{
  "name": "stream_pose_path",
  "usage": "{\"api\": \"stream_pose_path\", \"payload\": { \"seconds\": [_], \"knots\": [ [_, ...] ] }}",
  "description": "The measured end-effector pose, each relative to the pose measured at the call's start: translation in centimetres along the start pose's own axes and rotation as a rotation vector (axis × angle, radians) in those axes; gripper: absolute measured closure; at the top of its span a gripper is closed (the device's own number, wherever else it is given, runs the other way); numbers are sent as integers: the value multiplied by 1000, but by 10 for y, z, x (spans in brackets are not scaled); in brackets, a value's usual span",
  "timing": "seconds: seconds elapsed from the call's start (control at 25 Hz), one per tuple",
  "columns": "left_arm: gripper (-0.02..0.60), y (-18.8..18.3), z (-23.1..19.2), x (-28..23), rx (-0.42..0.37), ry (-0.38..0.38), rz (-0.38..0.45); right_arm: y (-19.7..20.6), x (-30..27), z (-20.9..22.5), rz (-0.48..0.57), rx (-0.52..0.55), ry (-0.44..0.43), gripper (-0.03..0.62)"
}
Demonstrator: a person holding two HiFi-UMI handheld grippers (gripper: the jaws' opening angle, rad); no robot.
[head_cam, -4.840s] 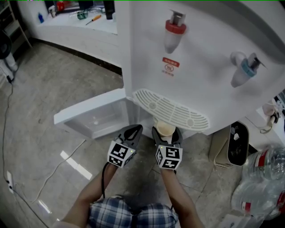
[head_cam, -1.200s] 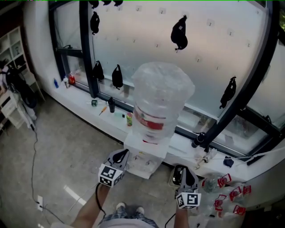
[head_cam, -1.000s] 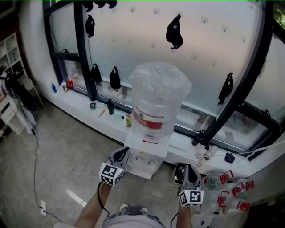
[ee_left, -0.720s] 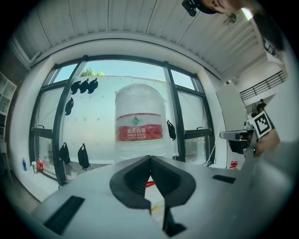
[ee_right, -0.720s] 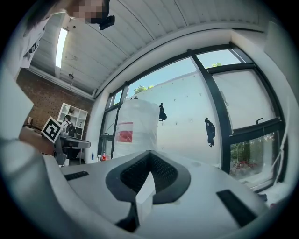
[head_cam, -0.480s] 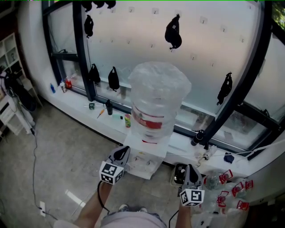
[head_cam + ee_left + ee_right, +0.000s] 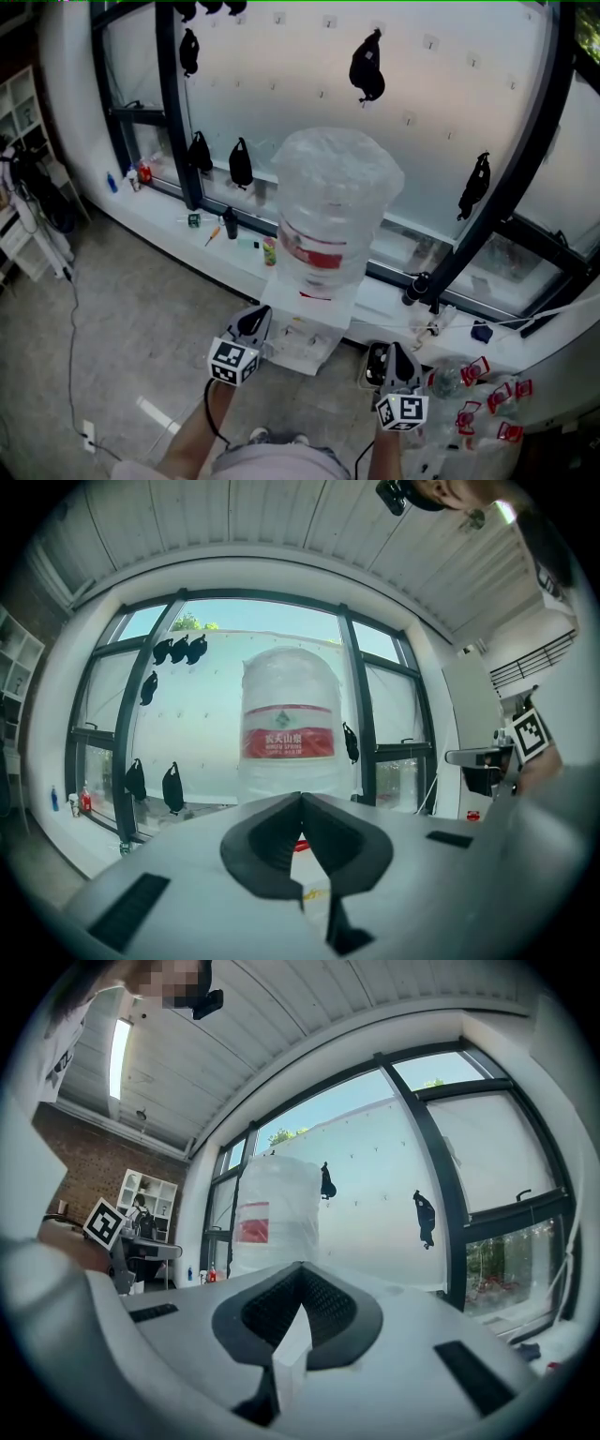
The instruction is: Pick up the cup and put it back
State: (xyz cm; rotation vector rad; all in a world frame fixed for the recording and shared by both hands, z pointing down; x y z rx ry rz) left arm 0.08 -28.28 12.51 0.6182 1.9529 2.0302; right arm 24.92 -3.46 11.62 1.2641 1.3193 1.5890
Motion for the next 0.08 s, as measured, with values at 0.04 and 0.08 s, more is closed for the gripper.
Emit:
{"api": "stream_pose_path", "payload": {
  "seconds": [0.04, 0.08],
  "knots": [
    [557, 1, 0, 0, -1, -1, 1, 1, -1, -1, 0, -1, -4, 579],
    [557, 1, -1, 0, -2, -2, 1, 1, -1, -2, -1, -2, -8, 579]
  ]
}}
Point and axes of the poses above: the fingertips, and each gripper's own axes: x backward along the fingers, z to its right, y out of its underside, the point moved 6 cm from there along x, backward along the fingers, and after that the axes turned 10 degrees about z, right-handed, at the moved point
